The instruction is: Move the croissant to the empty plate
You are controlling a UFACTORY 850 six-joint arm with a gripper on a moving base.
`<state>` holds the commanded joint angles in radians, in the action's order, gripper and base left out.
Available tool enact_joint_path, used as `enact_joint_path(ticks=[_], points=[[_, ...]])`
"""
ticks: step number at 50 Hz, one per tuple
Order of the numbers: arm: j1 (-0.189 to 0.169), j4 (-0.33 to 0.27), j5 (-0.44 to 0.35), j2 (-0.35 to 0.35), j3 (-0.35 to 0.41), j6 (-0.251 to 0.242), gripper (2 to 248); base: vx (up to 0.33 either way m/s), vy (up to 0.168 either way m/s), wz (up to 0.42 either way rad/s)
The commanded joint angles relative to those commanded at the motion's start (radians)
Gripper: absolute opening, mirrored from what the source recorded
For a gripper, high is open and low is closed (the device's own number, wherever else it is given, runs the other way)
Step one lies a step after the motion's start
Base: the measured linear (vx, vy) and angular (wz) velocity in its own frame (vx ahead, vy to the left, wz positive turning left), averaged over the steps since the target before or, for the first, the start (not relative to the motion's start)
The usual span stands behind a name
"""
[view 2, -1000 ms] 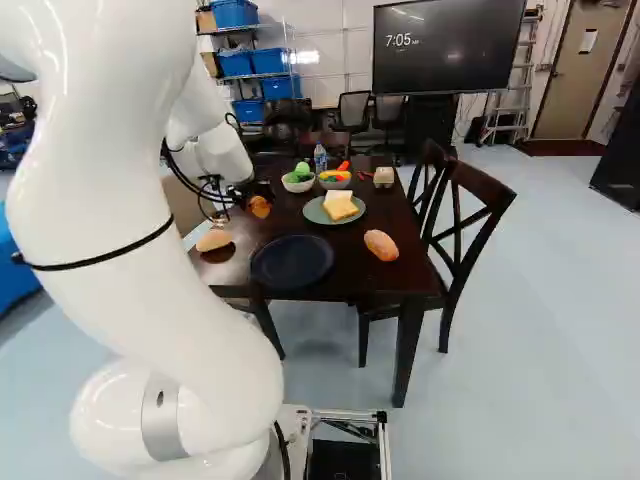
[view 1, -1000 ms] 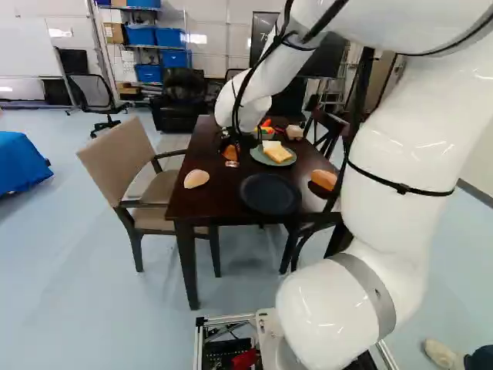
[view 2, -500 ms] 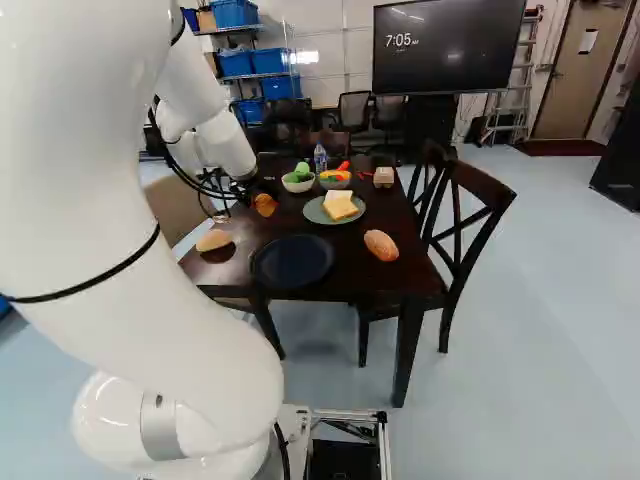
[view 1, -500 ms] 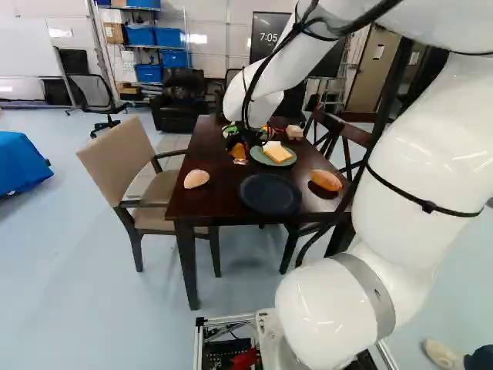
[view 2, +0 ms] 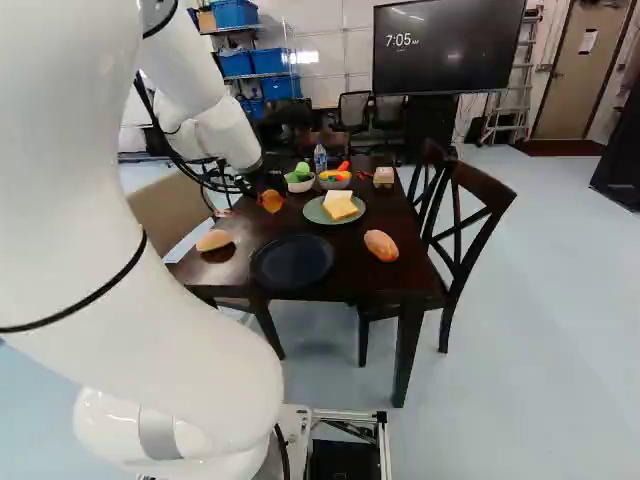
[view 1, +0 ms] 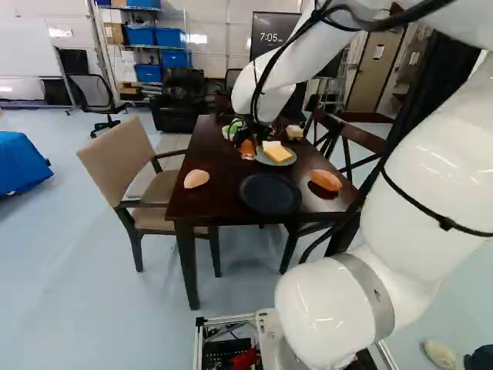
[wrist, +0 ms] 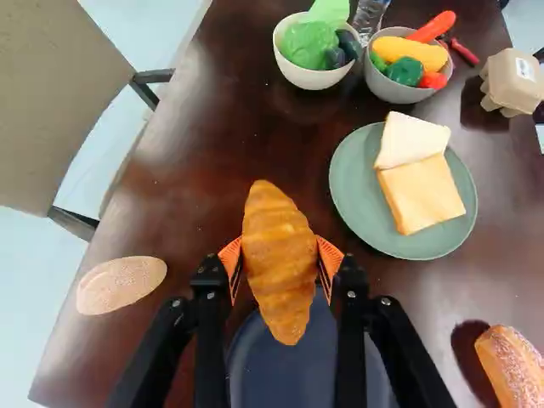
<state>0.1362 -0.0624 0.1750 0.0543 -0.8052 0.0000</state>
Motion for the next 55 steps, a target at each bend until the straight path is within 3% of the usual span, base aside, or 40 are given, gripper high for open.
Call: enact_joint_path(ticks=[28, 55], points=[[-0.044, 0.0, 0.084, 0.032, -0.017, 0.0, 131, 0.0, 0.0, 0.0], [-0.038, 0.0, 0.117, 0.046, -0.004, 0.0, 131, 0.0, 0.0, 0.0]])
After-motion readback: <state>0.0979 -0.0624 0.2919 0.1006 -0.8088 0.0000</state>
